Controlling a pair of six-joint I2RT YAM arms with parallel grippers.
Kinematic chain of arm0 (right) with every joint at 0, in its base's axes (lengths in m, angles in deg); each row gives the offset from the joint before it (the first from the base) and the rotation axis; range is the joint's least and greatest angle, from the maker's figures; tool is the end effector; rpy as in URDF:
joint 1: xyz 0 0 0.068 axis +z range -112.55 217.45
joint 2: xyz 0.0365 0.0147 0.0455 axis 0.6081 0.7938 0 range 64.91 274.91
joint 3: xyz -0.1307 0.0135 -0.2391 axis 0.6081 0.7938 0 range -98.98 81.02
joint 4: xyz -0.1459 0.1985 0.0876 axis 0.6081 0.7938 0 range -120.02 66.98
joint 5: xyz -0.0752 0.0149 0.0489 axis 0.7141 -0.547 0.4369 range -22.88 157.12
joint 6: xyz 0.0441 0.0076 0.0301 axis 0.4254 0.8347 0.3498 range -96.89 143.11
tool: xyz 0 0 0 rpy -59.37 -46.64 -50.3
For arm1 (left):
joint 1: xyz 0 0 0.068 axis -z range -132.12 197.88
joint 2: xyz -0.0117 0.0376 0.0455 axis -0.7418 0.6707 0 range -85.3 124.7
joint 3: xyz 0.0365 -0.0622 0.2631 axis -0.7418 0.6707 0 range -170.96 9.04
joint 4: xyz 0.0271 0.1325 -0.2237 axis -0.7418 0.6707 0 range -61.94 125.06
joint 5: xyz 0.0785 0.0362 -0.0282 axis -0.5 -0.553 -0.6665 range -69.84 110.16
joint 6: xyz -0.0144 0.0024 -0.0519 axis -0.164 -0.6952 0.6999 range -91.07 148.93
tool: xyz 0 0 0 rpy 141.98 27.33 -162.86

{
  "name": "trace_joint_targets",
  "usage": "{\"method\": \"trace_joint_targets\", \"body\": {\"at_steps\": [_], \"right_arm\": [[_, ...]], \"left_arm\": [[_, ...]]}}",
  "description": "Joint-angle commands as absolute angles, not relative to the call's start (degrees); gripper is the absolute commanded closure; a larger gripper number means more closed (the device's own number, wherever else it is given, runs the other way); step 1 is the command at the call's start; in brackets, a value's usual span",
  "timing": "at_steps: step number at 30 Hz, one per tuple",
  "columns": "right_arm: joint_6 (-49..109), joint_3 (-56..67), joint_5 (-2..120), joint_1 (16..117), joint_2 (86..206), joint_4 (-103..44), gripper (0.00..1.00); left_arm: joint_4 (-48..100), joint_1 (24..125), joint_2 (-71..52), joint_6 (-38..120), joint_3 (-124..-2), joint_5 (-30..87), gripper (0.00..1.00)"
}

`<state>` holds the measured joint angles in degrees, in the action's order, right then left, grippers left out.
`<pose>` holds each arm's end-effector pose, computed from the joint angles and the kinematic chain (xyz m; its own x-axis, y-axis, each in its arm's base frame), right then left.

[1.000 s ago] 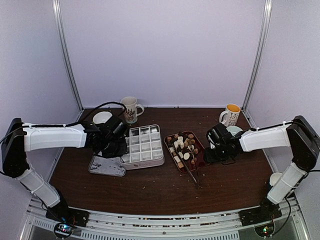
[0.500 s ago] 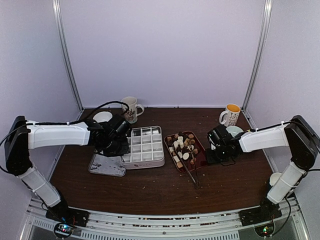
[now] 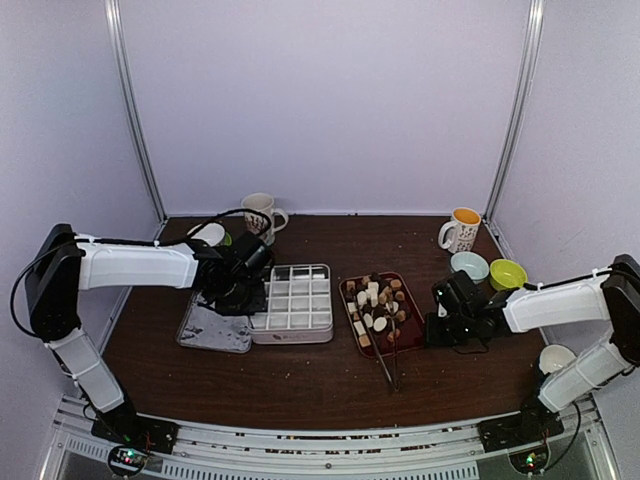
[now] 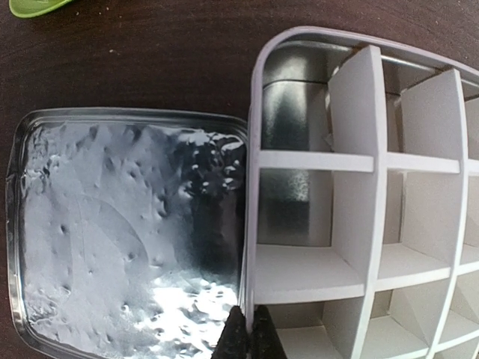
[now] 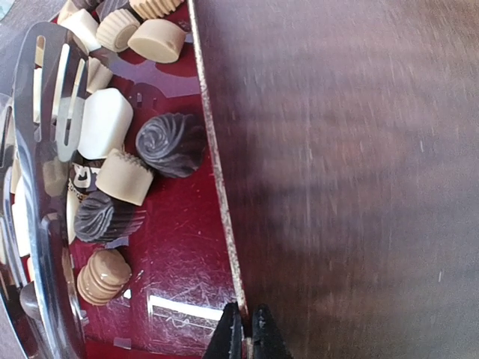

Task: Pack the chocolate
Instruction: Move the plate to the center of the board.

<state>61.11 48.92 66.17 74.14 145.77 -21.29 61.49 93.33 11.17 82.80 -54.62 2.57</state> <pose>0.1949 0.1461 0.1370 -0.9051 0.0934 -0.4148 -0.0599 0.9378 0.3419 0.2403 -0.2288 0.1947 -0.8583 -0.2257 -0.4610 -0.1685 0.9722 -0.1624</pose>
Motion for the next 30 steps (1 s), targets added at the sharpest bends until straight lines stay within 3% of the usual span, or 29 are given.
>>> {"method": "trace_joint_targets", "body": {"at_steps": [1,9,16,30], "right_arm": [[65.4,52.4,66.5,76.6,141.6,-21.6,0.95],[66.2,53.5,62.9,78.3,140.2,-20.8,0.85],[62.9,51.3,67.2,76.8,138.1,-16.6,0.59],[57.5,44.7,59.7,72.8,147.8,-18.2,0.63]], "left_arm": [[58.5,93.7,11.8,81.6,-57.1,3.5,1.0],[57.9,94.0,13.6,80.5,-57.3,4.7,1.0],[57.8,94.1,14.7,80.2,-57.7,5.0,1.0],[57.9,94.8,16.7,79.9,-59.5,5.8,1.0]]}}
